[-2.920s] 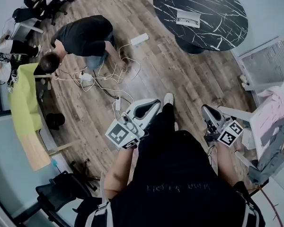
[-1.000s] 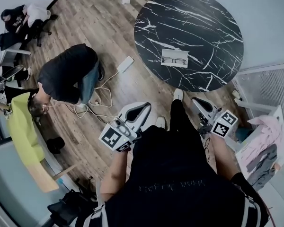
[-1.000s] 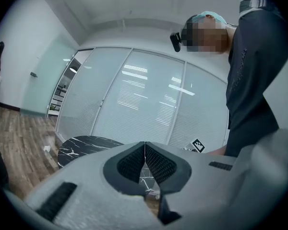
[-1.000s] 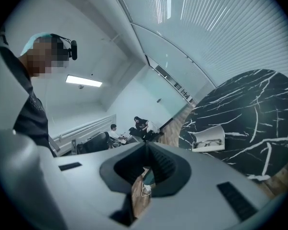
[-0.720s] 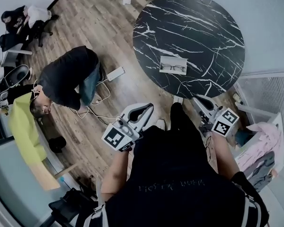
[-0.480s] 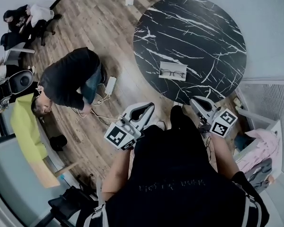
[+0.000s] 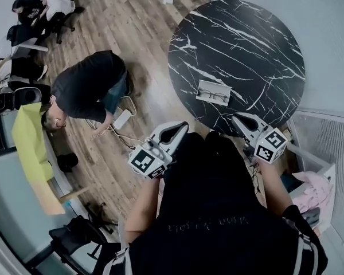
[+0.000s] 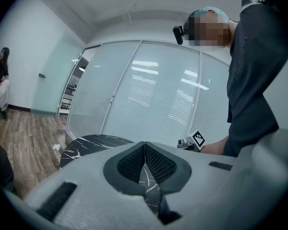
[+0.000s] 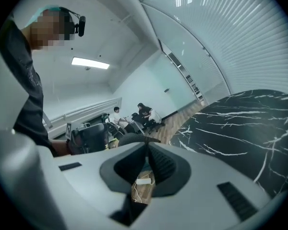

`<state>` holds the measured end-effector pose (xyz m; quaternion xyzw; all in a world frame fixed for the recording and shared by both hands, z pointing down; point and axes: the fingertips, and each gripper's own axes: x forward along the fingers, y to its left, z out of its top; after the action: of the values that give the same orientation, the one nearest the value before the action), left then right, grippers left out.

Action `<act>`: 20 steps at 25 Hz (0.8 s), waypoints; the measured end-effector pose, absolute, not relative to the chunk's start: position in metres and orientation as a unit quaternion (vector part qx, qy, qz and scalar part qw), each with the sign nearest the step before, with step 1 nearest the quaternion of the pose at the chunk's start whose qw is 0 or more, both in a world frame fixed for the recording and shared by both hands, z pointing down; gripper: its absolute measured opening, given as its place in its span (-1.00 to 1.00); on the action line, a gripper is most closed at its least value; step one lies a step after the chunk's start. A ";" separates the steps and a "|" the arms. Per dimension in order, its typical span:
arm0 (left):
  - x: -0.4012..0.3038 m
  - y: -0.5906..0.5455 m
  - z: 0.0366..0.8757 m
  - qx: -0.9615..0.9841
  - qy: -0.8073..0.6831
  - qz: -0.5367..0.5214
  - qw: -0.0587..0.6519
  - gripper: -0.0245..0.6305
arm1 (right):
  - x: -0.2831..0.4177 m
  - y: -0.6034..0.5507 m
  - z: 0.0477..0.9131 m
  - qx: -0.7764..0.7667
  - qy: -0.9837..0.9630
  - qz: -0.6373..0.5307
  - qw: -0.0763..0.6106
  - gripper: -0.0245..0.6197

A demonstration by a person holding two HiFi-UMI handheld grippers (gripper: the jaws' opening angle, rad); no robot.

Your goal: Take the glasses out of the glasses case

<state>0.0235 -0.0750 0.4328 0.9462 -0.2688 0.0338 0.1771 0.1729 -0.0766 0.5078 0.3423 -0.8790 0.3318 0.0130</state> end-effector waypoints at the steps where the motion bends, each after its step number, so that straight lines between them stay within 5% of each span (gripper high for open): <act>1: 0.021 -0.075 0.433 0.945 -0.273 0.033 0.178 -0.86 | 0.170 -0.078 0.511 0.338 -0.882 0.326 0.027 -0.81; 20: 0.005 -0.091 0.487 0.946 -0.252 0.064 0.195 -0.86 | 0.133 -0.113 0.586 0.303 -0.890 0.241 0.242 -0.80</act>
<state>0.0049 -0.0914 0.4869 0.9457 -0.2521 0.0640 0.1948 0.1326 -0.1132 0.5860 0.3033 -0.8897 0.2407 0.2419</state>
